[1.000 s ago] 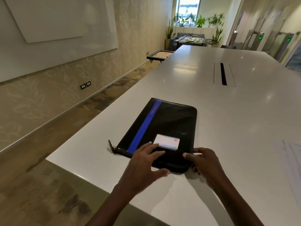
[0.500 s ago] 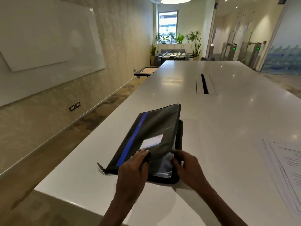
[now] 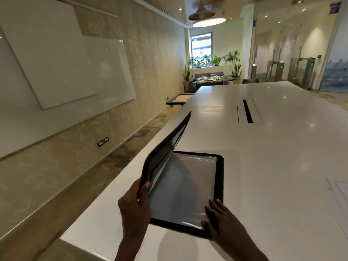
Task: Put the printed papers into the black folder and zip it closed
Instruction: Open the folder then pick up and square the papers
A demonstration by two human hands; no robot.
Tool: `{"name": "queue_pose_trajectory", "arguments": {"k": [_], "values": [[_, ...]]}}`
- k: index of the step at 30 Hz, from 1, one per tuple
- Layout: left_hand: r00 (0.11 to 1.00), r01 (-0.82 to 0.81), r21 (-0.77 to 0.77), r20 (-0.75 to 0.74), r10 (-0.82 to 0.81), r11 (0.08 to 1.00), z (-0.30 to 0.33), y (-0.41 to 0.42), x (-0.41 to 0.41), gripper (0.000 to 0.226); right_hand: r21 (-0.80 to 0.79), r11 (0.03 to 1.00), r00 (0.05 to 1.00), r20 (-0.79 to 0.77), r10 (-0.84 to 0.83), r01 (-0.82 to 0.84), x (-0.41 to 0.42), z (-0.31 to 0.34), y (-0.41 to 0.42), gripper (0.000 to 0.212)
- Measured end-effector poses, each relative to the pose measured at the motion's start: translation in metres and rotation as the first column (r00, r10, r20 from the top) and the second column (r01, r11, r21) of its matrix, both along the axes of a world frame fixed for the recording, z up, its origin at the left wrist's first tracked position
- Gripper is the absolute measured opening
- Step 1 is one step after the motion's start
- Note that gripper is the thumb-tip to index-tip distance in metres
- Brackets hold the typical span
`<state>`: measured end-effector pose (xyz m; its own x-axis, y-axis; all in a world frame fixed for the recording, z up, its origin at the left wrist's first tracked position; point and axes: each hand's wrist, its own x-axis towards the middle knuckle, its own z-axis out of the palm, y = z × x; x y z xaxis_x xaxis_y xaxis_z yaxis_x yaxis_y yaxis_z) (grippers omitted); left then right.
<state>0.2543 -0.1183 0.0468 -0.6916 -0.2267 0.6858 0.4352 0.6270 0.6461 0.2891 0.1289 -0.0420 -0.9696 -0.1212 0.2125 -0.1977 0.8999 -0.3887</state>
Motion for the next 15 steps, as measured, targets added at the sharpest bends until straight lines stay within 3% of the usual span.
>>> {"name": "queue_pose_trajectory", "arguments": {"k": [7,15], "values": [[0.987,-0.149,0.125,0.077,0.14,0.981,-0.016,-0.021,-0.013,0.015,-0.028,1.0,0.999,-0.045,-0.013,0.012,-0.002,-0.007,-0.003,0.065],[0.949,-0.309,0.224,0.14,0.283,0.924,-0.019,-0.042,-0.033,0.016,0.097,0.991,0.991,-0.113,-0.078,0.089,-0.001,-0.001,-0.005,0.057]]}}
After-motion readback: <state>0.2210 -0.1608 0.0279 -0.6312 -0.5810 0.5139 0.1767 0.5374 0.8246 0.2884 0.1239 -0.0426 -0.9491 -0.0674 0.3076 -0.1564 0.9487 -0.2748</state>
